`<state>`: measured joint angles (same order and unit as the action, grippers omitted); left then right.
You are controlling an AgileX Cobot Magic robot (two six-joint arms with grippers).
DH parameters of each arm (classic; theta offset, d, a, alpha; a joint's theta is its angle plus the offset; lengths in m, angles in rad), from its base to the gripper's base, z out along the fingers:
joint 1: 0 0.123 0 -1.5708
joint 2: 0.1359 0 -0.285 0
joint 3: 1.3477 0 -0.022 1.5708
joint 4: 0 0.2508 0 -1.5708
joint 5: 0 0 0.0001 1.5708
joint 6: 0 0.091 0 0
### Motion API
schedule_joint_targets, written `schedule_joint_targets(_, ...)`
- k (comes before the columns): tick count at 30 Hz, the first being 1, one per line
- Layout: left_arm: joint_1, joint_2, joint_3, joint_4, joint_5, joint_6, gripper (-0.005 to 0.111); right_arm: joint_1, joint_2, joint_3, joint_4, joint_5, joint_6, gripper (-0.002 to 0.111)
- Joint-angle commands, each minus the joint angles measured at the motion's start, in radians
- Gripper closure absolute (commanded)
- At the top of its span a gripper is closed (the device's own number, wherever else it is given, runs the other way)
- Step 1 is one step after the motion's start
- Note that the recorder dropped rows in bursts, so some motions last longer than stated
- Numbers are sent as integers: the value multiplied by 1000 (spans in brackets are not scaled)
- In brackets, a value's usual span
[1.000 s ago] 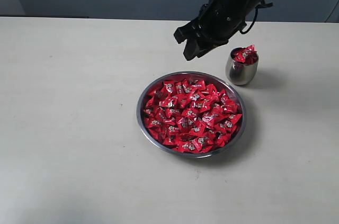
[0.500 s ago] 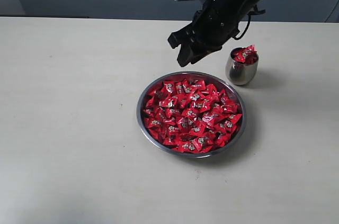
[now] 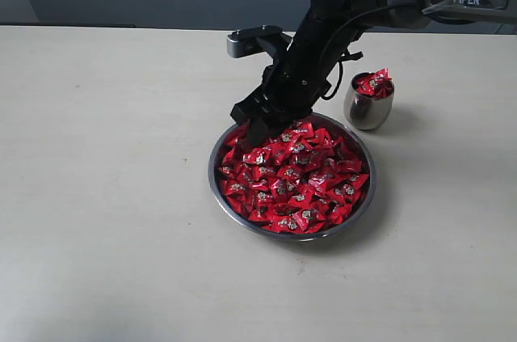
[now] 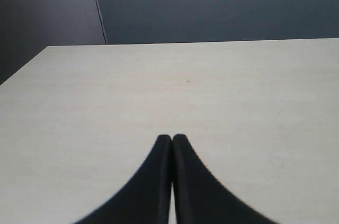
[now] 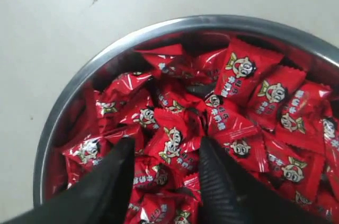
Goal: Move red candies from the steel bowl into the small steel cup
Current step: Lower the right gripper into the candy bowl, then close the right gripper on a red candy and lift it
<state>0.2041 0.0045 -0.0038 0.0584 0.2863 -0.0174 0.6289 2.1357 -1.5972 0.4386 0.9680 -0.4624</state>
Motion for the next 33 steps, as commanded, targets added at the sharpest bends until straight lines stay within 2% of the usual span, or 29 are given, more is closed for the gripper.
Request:
schedule_joint_targets(1, -7, -4, 4, 6, -2, -3, 106, 0, 25, -6, 7, -32, -14, 62)
schedule_joint_targets(14, -7, -4, 4, 6, -2, -3, 106, 2, 45, -6, 77, -87, -62, 64)
schedule_joint_targets(33, -7, -4, 4, 6, -2, -3, 106, 2, 104, -6, 74, -91, -64, 64)
